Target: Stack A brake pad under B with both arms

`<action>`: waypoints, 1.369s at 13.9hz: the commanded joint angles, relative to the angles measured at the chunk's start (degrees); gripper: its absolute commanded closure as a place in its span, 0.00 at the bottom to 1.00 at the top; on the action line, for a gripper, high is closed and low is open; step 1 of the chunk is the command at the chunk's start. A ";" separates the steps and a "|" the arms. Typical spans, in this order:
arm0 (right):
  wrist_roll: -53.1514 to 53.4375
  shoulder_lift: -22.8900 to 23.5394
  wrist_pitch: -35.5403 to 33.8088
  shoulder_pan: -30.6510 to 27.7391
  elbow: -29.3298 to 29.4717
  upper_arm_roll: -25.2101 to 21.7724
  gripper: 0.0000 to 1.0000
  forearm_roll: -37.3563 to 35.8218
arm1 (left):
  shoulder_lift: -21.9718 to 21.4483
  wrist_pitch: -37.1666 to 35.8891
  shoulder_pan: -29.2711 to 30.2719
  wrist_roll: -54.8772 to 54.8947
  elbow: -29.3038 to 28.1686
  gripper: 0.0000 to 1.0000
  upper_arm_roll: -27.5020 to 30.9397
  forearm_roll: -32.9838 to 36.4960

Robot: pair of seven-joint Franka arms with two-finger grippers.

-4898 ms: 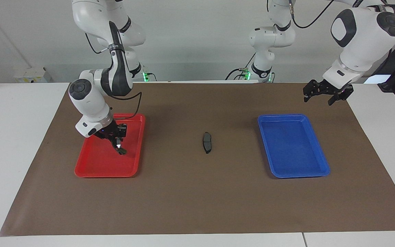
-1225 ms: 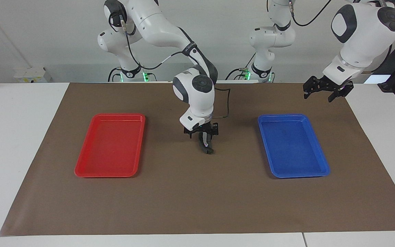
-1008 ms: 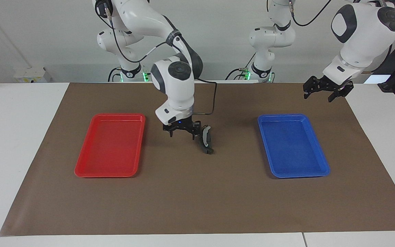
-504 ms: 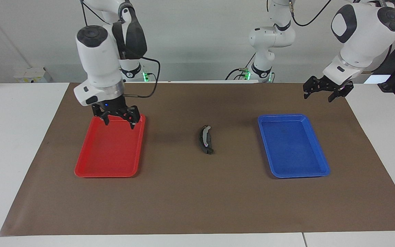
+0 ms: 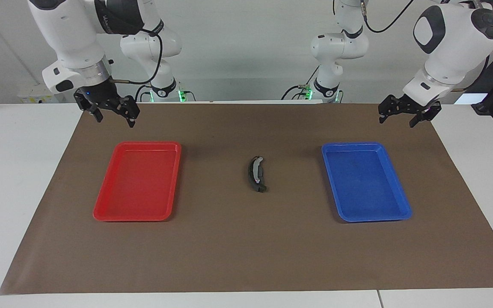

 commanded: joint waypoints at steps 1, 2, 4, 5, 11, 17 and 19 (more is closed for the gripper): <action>-3.89 0.23 -1.94 -1.81 1.03 0.55 0.01 1.59 | -1.17 0.16 0.54 0.21 -0.97 0.00 -0.48 0.93; -4.42 0.14 -2.20 -1.81 1.03 0.55 0.00 1.59 | -1.17 0.16 0.54 0.21 -0.97 0.00 -0.48 0.93; -4.51 0.06 -2.20 -1.72 1.03 0.55 0.00 1.50 | -1.17 0.16 0.54 0.21 -0.97 0.00 -0.48 0.93; -5.03 0.14 -2.29 -1.72 1.03 0.72 0.00 1.33 | -1.17 0.16 0.54 0.21 -0.97 0.00 -0.48 0.93; -11.46 1.81 -7.73 -1.99 7.08 0.72 0.01 -0.52 | -1.17 0.16 0.54 0.21 -0.97 0.00 -0.48 0.93; -11.28 2.60 -7.57 -4.01 7.97 0.19 0.00 0.01 | -1.17 0.16 0.54 0.21 -0.97 0.00 -0.48 0.93; -11.46 2.52 -7.21 -3.83 7.97 0.28 0.00 -0.34 | -1.17 0.16 0.54 0.21 -0.97 0.00 -0.48 0.93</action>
